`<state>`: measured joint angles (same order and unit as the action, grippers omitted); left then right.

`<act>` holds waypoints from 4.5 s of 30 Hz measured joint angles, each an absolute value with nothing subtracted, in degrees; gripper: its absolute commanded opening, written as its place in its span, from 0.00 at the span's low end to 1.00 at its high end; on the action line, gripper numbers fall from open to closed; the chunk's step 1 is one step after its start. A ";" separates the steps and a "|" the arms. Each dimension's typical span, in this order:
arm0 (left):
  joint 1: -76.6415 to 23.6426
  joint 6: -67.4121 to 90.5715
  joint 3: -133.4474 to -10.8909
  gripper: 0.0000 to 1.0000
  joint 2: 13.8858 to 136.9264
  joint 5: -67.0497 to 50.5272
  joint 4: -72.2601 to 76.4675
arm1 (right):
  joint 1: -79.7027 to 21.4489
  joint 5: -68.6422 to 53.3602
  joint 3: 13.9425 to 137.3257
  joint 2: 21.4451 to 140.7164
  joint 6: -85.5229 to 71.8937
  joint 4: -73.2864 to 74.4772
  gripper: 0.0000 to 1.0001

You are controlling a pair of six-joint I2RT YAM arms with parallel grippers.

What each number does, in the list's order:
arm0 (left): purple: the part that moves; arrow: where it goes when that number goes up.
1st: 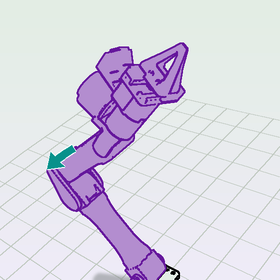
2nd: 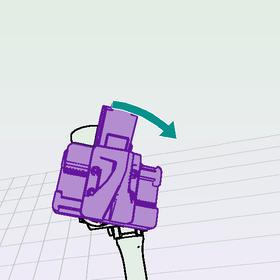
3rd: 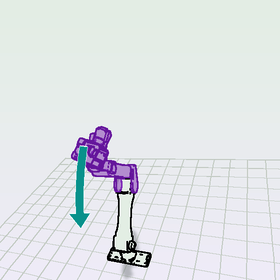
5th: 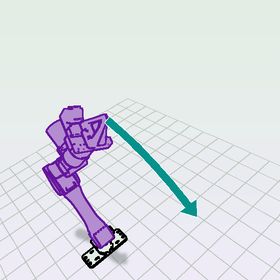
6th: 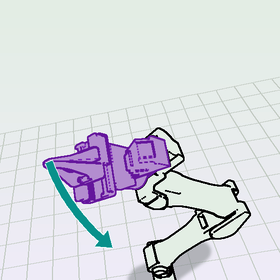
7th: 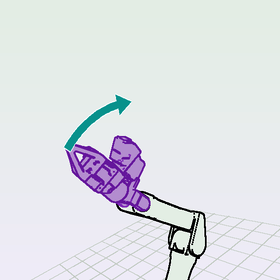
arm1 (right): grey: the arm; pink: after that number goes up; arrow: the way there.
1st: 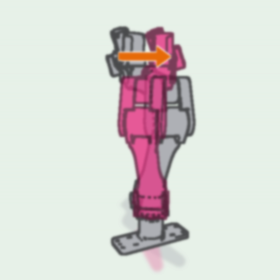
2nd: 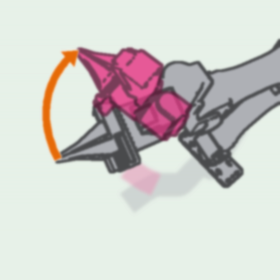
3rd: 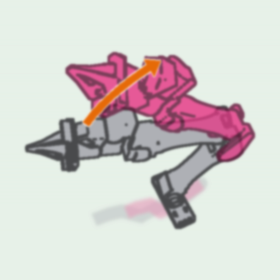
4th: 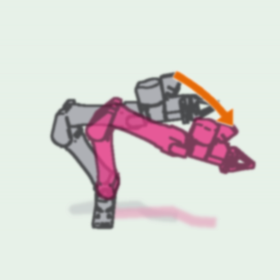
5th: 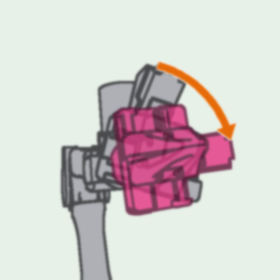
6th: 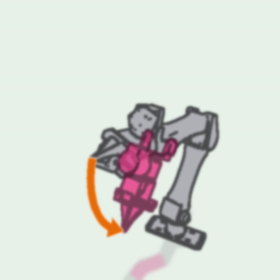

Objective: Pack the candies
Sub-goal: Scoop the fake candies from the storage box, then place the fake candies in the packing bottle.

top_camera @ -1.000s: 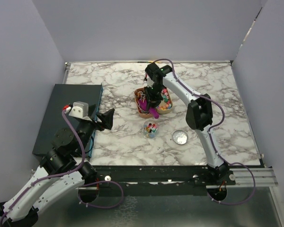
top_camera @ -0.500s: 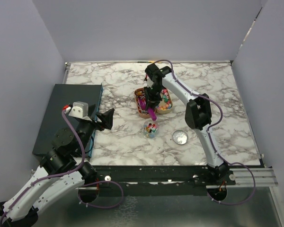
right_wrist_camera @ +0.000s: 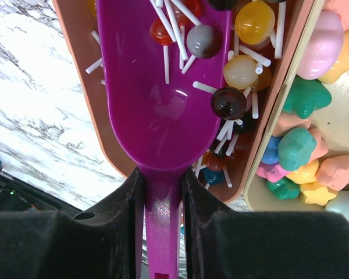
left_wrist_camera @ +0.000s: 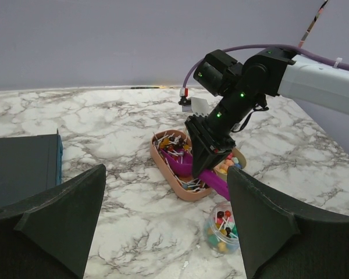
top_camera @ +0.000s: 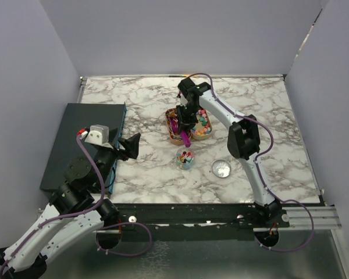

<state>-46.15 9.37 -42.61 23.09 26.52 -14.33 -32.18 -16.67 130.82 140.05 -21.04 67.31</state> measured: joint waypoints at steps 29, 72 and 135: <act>-46.15 9.10 -42.61 0.85 24.40 26.68 -14.41 | -33.30 -11.18 114.41 131.55 -17.56 50.98 0.01; -45.80 8.67 -42.59 0.83 27.18 27.42 -14.46 | -34.17 -4.05 83.85 111.50 -12.67 28.23 0.00; -45.45 12.86 -42.59 0.83 43.92 5.28 -11.27 | -46.78 -17.52 61.32 63.68 24.75 37.36 0.01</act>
<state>-45.45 12.86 -42.59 43.92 5.28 -11.27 -46.78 -17.52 61.32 63.68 24.75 37.36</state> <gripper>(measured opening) 0.834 0.258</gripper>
